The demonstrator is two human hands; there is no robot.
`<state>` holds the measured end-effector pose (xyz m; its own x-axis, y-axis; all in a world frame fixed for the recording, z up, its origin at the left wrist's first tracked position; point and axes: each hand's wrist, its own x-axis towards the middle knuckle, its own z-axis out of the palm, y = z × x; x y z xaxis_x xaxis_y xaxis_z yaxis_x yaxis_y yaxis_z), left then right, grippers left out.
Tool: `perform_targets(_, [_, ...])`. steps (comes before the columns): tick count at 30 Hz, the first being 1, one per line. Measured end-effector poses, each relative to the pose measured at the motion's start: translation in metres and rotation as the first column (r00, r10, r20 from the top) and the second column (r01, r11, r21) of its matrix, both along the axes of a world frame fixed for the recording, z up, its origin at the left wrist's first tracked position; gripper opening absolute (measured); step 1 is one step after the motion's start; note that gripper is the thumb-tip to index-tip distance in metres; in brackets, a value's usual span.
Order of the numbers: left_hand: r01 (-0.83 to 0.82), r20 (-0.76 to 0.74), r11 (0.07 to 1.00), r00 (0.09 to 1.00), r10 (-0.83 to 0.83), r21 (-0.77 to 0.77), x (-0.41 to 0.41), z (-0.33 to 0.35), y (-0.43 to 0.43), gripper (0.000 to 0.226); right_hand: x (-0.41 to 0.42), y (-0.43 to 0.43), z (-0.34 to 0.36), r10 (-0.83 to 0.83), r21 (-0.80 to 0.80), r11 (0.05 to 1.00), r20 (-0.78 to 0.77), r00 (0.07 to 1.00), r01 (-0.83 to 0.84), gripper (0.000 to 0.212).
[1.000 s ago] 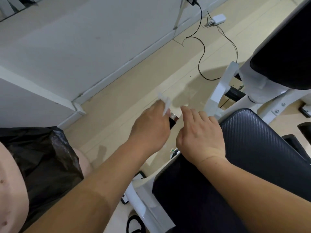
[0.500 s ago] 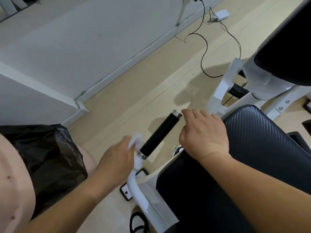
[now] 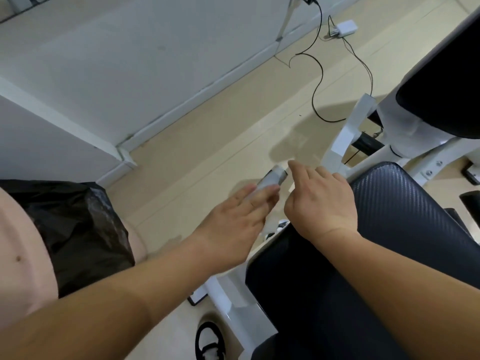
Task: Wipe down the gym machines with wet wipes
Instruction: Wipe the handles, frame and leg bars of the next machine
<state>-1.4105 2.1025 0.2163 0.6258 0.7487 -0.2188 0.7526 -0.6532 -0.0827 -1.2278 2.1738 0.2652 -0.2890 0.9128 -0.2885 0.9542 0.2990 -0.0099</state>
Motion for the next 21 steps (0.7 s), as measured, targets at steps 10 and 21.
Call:
perform_targets(10, [-0.072, 0.033, 0.897, 0.995, 0.095, -0.437, -0.026, 0.071, -0.057, 0.043, -0.009, -0.006, 0.009, -0.008, 0.009, 1.0, 0.104, 0.995, 0.007, 0.056])
perform_targets(21, [-0.485, 0.343, 0.335, 0.077, 0.936, -0.808, -0.015, 0.241, -0.058, 0.038, -0.046, -0.055, 0.171, -0.516, -0.587, 0.776, -0.379, 0.768, 0.231, 0.029])
